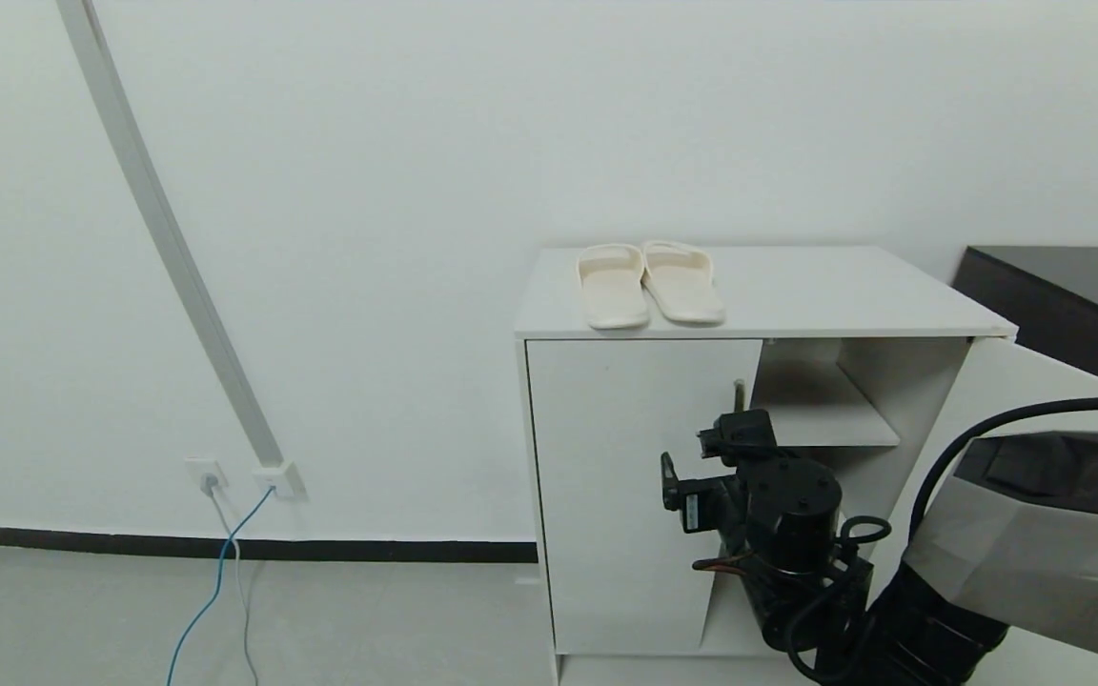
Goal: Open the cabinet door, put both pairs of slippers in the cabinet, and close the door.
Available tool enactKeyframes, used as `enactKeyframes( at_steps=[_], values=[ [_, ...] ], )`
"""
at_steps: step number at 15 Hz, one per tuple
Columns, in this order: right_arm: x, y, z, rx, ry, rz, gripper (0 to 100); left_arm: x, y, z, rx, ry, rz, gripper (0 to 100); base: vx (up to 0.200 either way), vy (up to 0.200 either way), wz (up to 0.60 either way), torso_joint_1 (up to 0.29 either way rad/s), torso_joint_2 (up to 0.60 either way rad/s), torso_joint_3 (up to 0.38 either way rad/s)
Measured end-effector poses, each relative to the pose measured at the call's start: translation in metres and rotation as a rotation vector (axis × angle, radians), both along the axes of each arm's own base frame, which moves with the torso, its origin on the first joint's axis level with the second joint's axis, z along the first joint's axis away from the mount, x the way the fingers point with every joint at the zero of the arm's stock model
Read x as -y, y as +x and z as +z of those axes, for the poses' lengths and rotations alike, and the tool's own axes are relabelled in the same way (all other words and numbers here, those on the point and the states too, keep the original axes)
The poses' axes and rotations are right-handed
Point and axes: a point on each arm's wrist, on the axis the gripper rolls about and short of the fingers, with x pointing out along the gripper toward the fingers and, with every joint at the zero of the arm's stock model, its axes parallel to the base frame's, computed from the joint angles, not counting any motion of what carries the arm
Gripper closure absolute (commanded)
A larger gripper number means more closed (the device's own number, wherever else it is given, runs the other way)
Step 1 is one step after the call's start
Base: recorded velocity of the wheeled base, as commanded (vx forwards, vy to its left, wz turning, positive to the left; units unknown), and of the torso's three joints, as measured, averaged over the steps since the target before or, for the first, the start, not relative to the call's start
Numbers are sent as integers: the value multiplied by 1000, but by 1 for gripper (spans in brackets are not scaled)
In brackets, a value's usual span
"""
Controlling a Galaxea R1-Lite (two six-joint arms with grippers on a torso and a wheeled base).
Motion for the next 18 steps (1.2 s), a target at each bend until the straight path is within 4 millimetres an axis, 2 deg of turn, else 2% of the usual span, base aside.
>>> enactKeyframes(
  at_steps=[12, 18],
  values=[
    [0, 0, -3, -4, -4, 0, 0, 0, 0, 0, 0, 0, 0, 100, 0, 0, 0, 240, -564, -327],
    [0, 0, -3, 1, 1, 0, 0, 0, 0, 0, 0, 0, 0, 100, 0, 0, 0, 190, -418, -232]
  ],
)
